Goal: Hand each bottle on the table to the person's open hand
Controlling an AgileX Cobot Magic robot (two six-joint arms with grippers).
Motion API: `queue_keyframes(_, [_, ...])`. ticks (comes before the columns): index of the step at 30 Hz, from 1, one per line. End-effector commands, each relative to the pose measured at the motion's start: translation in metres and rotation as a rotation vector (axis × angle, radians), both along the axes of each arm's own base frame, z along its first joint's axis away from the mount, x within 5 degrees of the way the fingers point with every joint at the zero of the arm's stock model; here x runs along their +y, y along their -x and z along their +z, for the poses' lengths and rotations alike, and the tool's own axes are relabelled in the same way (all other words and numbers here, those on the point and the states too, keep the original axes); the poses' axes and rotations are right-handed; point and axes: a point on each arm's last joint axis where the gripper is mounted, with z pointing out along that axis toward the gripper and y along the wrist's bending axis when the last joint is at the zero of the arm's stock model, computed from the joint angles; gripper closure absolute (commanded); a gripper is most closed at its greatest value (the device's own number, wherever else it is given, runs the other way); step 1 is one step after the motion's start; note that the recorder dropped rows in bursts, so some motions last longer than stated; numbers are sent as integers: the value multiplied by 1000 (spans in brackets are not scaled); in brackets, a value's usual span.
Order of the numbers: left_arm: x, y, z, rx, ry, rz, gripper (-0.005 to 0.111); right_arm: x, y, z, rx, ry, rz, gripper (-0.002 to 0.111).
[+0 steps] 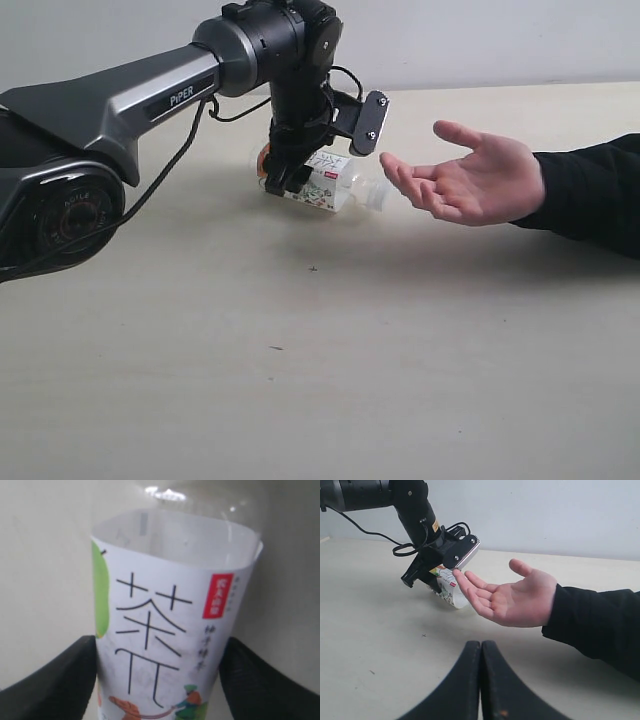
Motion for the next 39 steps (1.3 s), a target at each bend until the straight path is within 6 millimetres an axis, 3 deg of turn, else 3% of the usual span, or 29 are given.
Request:
queue_keyframes(1, [-3, 5, 2, 33, 20, 14, 52, 0, 0, 0, -12, 4, 0, 108])
queue_keyframes(5, [-3, 5, 2, 32, 30, 47, 33, 0, 0, 0, -11, 3, -1, 108])
queue_keyframes(11, [-3, 5, 2, 33, 26, 35, 36, 0, 0, 0, -11, 3, -1, 108])
queue_keyframes(14, [-3, 5, 2, 33, 25, 33, 77, 0, 0, 0, -11, 3, -1, 108])
queue_keyframes(15, [-2, 4, 2, 30, 24, 40, 102, 0, 0, 0, -11, 3, -1, 108])
queue_keyframes(16, [-2, 4, 4, 22, 23, 52, 106, 0, 0, 0, -11, 3, -1, 108])
queue_keyframes(20, [4, 4, 37, -65, 50, 178, 107, 0, 0, 0, -12, 4, 0, 108])
queue_keyframes(21, [4, 6, 54, -91, 101, 254, 107, 0, 0, 0, -12, 4, 0, 108])
queue_keyframes(29, [7, 21, 124, -157, 446, 794, 107, 0, 0, 0, -12, 4, 0, 108])
queue_keyframes(33, [2, 35, 155, -56, 693, 1094, 107, 0, 0, 0, -12, 4, 0, 108])
queue_keyframes(39, [-33, 71, 182, 193, 875, 1194, 107, 0, 0, 0, -12, 4, 0, 108])
